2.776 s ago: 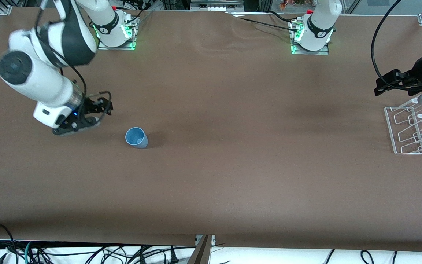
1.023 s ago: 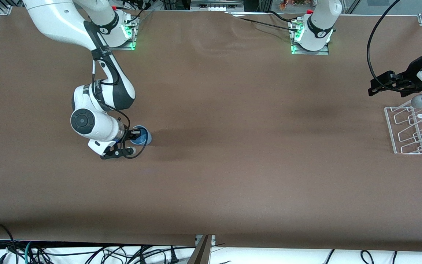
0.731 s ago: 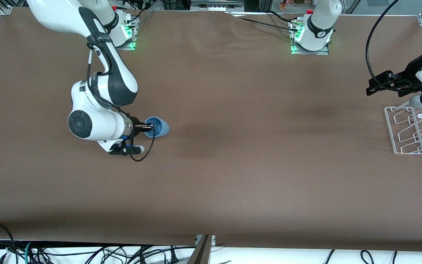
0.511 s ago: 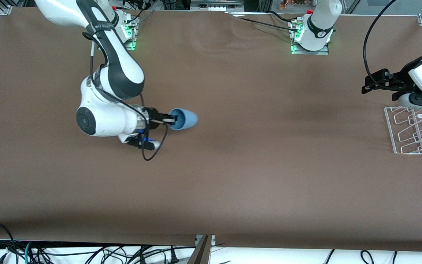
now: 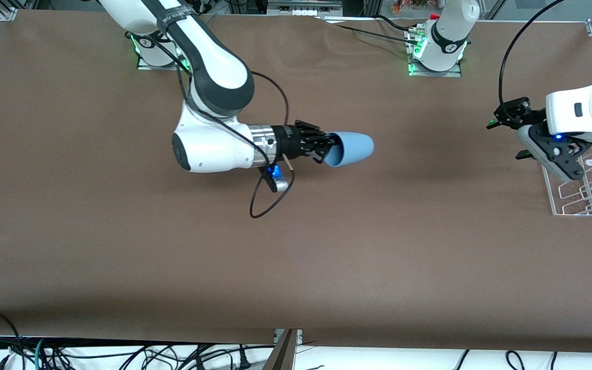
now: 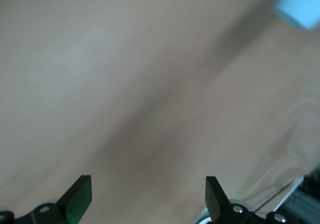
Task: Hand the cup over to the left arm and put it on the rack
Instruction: 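Lift the cup with the right gripper while the left gripper approaches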
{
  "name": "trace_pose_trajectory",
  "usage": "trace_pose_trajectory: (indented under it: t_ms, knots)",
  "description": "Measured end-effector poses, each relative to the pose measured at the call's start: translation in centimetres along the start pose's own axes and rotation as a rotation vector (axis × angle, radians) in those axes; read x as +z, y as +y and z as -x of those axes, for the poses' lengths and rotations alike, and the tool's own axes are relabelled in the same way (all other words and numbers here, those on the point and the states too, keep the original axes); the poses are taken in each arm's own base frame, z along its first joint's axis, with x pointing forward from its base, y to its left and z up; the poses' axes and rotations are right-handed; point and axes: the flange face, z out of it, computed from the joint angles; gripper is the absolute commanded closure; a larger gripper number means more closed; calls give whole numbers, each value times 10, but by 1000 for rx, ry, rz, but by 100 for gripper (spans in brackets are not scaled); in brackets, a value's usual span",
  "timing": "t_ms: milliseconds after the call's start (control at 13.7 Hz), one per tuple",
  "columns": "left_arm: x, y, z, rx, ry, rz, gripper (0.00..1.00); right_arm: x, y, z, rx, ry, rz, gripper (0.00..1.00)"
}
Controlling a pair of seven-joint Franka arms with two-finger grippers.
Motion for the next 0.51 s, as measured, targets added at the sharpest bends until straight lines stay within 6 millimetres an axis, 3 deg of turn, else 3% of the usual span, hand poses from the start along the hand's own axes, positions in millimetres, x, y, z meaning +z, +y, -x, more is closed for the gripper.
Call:
trace_pose_trajectory:
  t_ms: [219,365,511]
  knots:
    - [19,-3,-7,234,23,71,0,27,-4,22,138,8,-125,100]
    - [23,6,-16,334,58,104,0,41,-4,33,229,-22,-189,100]
    - [24,21,-27,403,93,132,0,42,-7,34,286,-55,-225,100]
